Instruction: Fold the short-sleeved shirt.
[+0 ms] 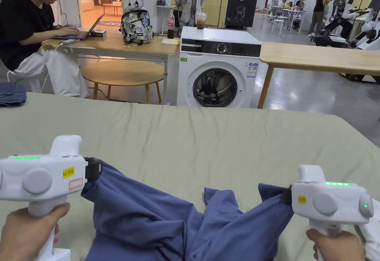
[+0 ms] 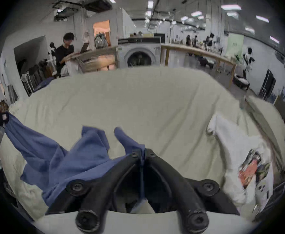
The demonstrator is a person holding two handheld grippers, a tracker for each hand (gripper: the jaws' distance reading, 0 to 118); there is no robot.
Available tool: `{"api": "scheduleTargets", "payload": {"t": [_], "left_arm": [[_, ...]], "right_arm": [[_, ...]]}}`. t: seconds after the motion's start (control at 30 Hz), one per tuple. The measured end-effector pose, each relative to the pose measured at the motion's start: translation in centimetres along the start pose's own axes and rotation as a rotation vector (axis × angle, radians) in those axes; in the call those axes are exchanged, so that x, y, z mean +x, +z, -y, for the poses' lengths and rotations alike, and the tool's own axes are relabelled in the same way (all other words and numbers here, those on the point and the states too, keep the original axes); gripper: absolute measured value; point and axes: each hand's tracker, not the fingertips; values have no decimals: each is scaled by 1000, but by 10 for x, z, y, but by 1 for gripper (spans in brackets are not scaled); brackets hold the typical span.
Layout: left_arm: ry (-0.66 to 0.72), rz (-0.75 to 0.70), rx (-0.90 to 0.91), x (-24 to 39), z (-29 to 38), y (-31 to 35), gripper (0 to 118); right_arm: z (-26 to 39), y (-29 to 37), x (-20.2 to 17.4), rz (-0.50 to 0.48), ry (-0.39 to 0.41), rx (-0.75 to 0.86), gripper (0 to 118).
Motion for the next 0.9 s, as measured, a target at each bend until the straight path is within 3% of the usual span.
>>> {"api": "scheduleTargets", "payload": {"t": [0.23, 0.53, 0.9], "left_arm": [[-23, -86, 99, -30, -57, 46, 0], [10, -231, 196, -102, -134, 80, 0], [62, -340, 229, -143, -181, 95, 0]], "right_arm": [[-54, 41, -3, 51, 65, 160, 1], [-127, 74, -5, 113, 83, 301, 1], [-199, 82, -1, 149, 6, 401, 1]]}}
